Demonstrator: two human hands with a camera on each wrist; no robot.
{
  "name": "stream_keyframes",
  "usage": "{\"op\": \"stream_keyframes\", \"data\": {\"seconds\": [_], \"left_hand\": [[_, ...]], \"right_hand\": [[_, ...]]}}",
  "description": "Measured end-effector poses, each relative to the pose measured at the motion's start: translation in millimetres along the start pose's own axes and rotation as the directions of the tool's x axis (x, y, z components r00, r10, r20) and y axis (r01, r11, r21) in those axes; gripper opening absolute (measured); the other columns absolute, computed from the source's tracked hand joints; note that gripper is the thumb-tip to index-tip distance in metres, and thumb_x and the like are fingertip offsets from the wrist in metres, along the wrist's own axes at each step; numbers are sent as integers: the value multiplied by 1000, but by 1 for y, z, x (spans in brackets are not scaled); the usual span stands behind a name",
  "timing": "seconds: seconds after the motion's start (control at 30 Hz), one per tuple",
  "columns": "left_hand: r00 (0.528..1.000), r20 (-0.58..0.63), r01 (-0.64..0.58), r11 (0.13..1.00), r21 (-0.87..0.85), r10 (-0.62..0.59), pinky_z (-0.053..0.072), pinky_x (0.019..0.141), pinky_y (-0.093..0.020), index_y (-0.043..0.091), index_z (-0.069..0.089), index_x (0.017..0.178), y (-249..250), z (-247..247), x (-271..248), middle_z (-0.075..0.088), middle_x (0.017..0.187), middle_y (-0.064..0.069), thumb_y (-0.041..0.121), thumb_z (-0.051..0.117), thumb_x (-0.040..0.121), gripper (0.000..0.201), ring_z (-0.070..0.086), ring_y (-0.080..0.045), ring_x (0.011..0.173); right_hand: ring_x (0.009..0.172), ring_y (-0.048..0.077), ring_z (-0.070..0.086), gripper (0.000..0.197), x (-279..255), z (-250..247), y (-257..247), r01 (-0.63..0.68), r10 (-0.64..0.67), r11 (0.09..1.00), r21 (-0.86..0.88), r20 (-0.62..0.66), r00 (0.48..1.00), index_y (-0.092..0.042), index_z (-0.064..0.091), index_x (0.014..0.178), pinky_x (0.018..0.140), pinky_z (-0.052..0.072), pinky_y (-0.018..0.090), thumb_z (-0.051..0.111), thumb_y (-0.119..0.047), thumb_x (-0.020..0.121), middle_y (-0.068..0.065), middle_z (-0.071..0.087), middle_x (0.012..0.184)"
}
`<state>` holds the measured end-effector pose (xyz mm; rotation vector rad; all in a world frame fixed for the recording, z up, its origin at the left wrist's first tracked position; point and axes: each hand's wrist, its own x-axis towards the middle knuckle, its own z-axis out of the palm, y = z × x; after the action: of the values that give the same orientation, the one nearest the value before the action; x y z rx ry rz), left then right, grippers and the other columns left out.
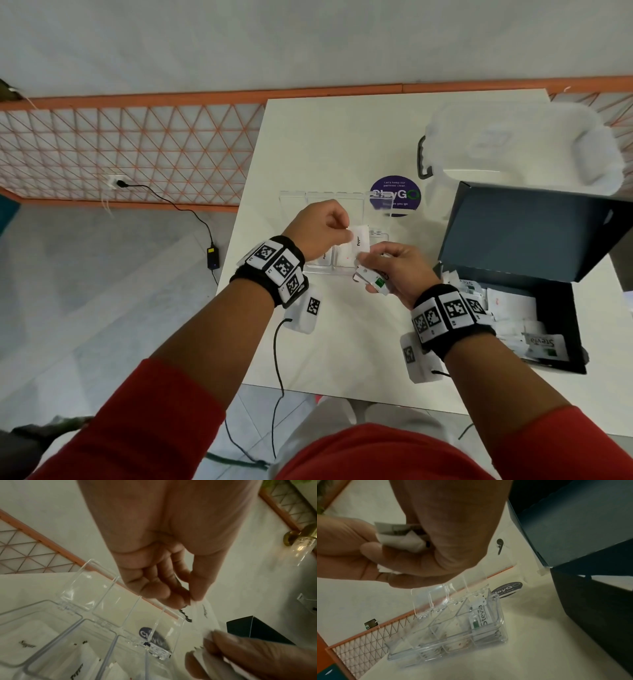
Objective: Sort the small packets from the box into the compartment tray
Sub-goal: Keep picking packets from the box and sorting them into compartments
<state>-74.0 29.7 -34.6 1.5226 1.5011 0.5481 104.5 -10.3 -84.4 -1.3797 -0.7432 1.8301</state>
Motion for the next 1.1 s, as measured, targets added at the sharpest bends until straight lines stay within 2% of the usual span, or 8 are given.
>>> {"op": "stream_keyframes", "data": {"seconds": [0.27,0.4,0.47,0.57,0.73,0.87,0.97,1.1], "left_hand": [[997,-80,-6,994,-107,-3,58,68,-28,23,68,84,-22,0,2,70,76,1,6,71,80,17,67,-17,69],[987,-155,40,998,-43,-46,51,60,-14,26,70,90,-41,-10,9,68,88,6,3,70,80,26,64,-2,61],[981,-181,75,997,28,-69,48,61,-11,25,71,90,-49,-14,13,68,86,8,4,70,80,24,64,-1,62],[981,-173,113,984,138,-88,48,71,-17,20,73,91,-60,-14,21,67,87,4,5,70,80,19,63,-10,72],[993,-105,83,945,316,-52,49,74,-22,14,73,94,-78,0,30,68,93,-3,8,70,82,13,62,-17,77],[999,43,-15,805,593,-14,47,84,-28,13,67,111,-89,11,37,61,114,-6,13,64,88,23,60,-24,97],[999,3,-34,722,691,45,48,79,-30,15,59,117,-97,14,34,45,121,-5,11,65,87,31,57,-25,87],[995,-47,-35,729,683,92,43,69,-25,17,60,114,-97,9,30,44,118,-1,20,63,88,26,51,-17,73]], "right_hand": [[69,32,67,9,-1,7,4,-28,28,1000,-7,0,1000,-3,68,78,48,55,29,73,3,84,21,70,88],[82,39,70,1,-2,2,8,-54,54,999,-7,-37,998,-2,70,86,52,55,30,70,-1,87,26,70,99],[84,39,71,3,-2,-2,10,-69,71,997,31,-55,996,-2,70,91,52,56,30,69,-4,89,27,71,102],[80,37,73,3,-3,-5,10,-79,84,994,73,-71,994,-3,69,90,52,56,30,68,-4,90,23,72,94],[78,34,75,3,-4,-7,11,-82,86,994,75,-58,995,-4,70,90,54,56,30,68,-6,90,16,75,90],[79,34,75,4,-4,-12,11,-80,87,992,95,-62,994,-5,71,90,54,57,31,67,-6,90,18,75,94],[85,40,74,12,-6,-16,11,-90,98,985,150,-47,994,-5,73,93,57,58,34,61,-6,91,21,71,106],[86,44,72,20,-10,-21,13,-77,80,967,242,-3,997,-7,76,89,60,60,39,59,-8,77,18,71,100]]}}
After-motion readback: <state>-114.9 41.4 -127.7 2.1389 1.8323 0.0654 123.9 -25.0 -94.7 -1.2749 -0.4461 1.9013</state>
